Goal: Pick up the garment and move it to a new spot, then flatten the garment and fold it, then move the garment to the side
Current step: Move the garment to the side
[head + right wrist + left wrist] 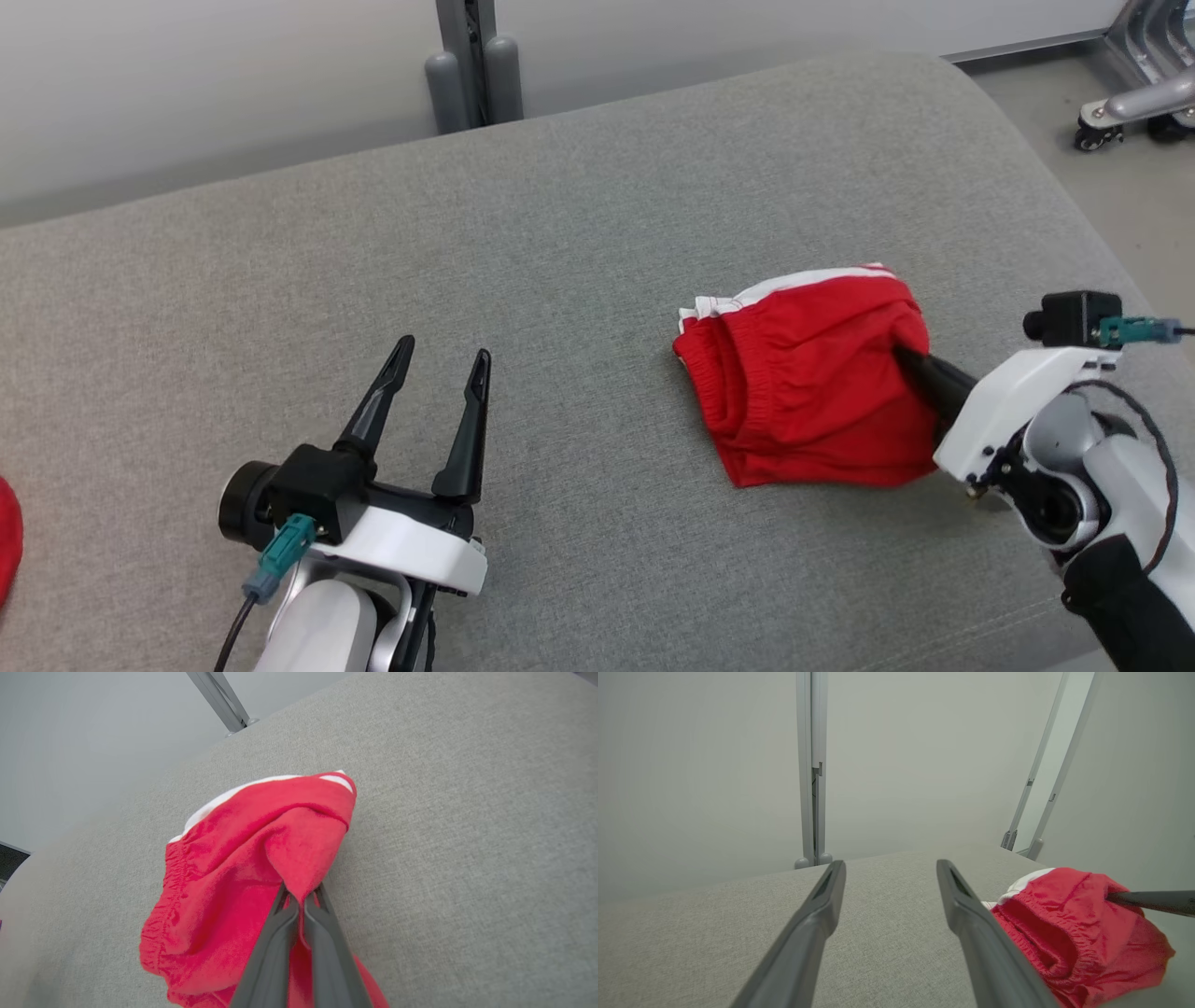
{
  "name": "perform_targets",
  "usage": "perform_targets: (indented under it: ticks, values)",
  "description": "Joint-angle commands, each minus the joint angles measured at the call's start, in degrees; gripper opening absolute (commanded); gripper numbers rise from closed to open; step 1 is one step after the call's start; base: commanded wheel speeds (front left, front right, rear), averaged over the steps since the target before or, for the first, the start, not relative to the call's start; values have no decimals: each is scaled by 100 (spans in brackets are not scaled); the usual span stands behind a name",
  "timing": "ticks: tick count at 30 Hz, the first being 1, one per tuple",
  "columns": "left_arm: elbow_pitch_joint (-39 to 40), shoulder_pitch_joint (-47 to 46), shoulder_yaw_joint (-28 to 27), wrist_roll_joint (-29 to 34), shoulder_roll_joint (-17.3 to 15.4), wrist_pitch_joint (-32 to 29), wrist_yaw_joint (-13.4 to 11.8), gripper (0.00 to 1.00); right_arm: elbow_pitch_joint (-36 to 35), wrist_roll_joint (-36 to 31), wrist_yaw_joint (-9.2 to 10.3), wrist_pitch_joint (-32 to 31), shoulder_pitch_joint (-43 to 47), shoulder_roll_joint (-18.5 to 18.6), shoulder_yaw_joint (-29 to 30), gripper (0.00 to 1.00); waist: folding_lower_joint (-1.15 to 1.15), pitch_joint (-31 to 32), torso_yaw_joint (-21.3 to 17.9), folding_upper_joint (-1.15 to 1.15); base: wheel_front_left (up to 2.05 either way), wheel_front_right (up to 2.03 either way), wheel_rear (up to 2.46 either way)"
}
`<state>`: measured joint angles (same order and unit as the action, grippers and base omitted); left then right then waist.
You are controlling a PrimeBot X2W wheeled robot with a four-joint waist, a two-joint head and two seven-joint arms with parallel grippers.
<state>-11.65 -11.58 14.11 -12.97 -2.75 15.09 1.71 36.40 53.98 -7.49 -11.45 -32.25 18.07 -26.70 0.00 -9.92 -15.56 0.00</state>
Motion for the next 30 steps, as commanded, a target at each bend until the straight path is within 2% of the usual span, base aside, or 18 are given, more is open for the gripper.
perform_targets:
  ticks: [1, 10, 18, 21, 28, 29, 30]
  values:
    - [-9, -137, -14, 49, -26, 9, 26, 100, 49, 11, -1, 77, -197, 106, -59, 0, 0, -172, 111, 0, 0, 0, 0]
    - [-57, -490, 38, 196, -27, 10, 62, 100, 558, 50, -1, 469, -1334, 737, -406, 0, 0, -844, 421, 0, 0, 0, 0]
    - [-45, -749, 126, 241, -25, 9, 43, 100, 1481, -73, 0, 670, -2107, 1293, -524, 0, 0, -1277, 638, 0, 0, 0, 0]
    - [-40, -809, 121, 270, -25, 9, 35, 100, 1823, -155, -1, 757, -2266, 1420, -569, 0, 0, -1349, 671, 0, 0, 0, 0]
    - [-64, -823, 102, 300, -25, 9, 17, 100, 2300, -152, 0, 942, -2409, 1399, -649, 0, 0, -1370, 647, 0, 0, 0, 0]
    - [-72, -830, 105, 303, -26, 9, 19, 100, 2363, -167, 0, 976, -2432, 1371, -664, 20, 0, -1356, 637, 0, 0, 0, 0]
    - [-77, -831, 111, 297, -25, 10, 24, 100, 2418, -167, -1, 998, -2448, 1347, -689, 46, 0, -1338, 631, 0, 0, 0, 0]
